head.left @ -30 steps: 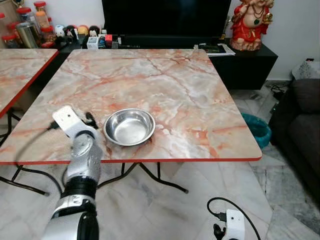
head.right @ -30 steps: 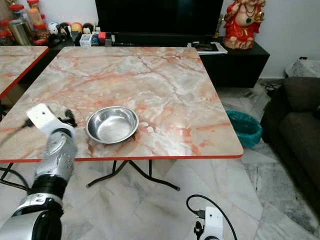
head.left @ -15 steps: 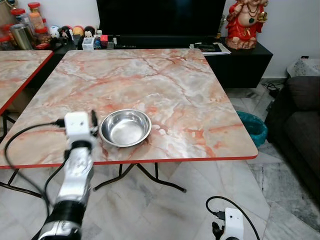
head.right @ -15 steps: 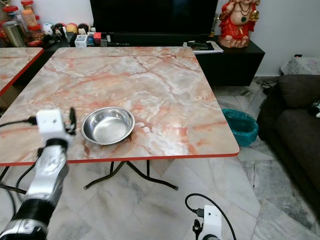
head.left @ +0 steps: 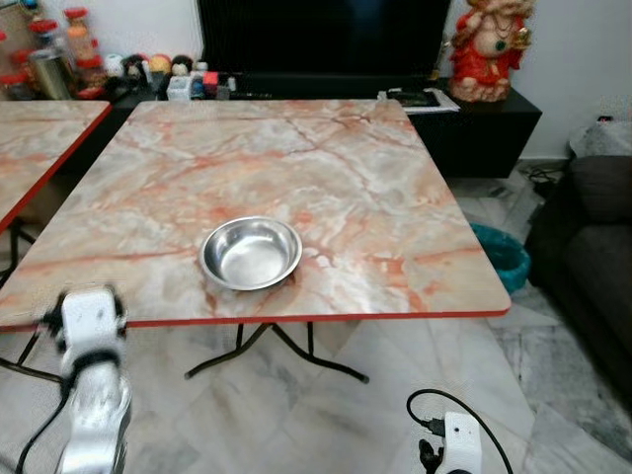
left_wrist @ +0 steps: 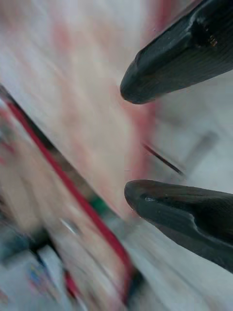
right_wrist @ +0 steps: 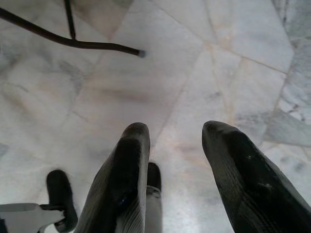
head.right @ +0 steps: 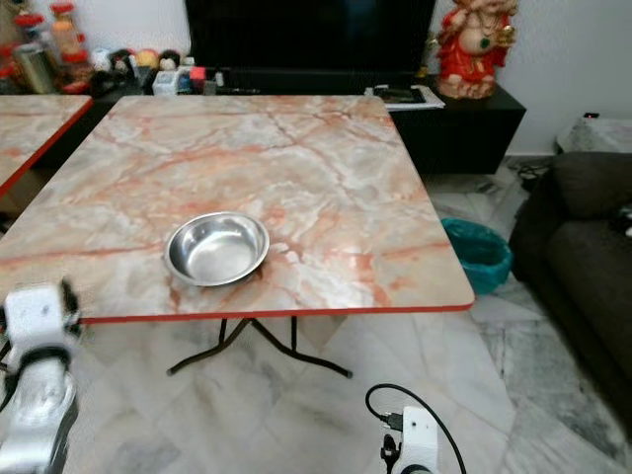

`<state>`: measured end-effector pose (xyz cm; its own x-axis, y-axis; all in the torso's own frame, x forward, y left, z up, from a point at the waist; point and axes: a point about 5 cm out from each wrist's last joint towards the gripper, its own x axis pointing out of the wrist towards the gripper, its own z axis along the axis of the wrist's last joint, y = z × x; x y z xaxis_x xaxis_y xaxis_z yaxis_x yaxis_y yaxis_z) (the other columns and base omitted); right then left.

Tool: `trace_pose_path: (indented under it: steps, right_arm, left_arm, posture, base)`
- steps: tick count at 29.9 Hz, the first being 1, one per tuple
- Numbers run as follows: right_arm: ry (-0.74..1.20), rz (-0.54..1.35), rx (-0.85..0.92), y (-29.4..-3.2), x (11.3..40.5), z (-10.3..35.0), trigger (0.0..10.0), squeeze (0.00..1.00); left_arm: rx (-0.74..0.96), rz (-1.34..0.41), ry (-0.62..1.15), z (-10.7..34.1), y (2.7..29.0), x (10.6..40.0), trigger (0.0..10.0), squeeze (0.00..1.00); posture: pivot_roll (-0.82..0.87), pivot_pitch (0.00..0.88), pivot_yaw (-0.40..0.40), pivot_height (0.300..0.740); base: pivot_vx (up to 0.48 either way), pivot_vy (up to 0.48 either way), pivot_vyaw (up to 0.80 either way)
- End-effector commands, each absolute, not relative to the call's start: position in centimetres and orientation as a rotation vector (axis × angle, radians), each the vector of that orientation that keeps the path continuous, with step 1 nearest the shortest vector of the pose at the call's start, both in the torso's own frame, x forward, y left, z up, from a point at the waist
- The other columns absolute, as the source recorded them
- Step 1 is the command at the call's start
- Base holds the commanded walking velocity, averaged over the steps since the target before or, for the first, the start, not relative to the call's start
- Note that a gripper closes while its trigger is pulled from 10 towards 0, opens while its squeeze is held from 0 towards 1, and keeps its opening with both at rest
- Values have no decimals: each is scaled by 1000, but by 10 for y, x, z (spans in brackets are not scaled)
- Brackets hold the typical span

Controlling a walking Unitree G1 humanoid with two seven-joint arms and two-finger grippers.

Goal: Setting the table

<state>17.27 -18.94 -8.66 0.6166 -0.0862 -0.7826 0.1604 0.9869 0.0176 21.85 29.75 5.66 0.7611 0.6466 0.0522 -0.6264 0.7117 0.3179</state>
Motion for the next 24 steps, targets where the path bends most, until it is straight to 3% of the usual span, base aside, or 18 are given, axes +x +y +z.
trace_pose_path:
  steps: [1,6,10,12,16,24]
  right_arm:
    - [898,-133,85,-188,173,-87,10000,0]
    - [903,-131,87,-187,172,-87,10000,0]
    - [910,-127,87,-185,172,-88,10000,0]
    - [915,-124,85,-185,172,-88,10000,0]
    - [904,-121,95,-185,174,-87,10000,0]
    - [897,-131,95,-187,176,-86,10000,0]
  left_arm:
    - [336,767,101,51,303,211,10000,0]
    - [319,759,277,18,301,195,10000,0]
    - [186,488,612,-34,273,196,10000,0]
    - [136,350,694,-46,255,200,10000,0]
    - [221,128,725,-51,230,212,10000,0]
    - [198,-31,798,-61,198,217,10000,0]
  posture:
    - [82,0,-37,736]
    - [82,0,-35,736]
    - [80,0,-38,736]
    - [76,0,-40,736]
    - [71,0,-39,736]
    - [47,0,-30,736]
  base:
    - [0,0,0]
    - [0,0,0]
    - [0,0,0]
    - [0,0,0]
    - [0,0,0]
    - [0,0,0]
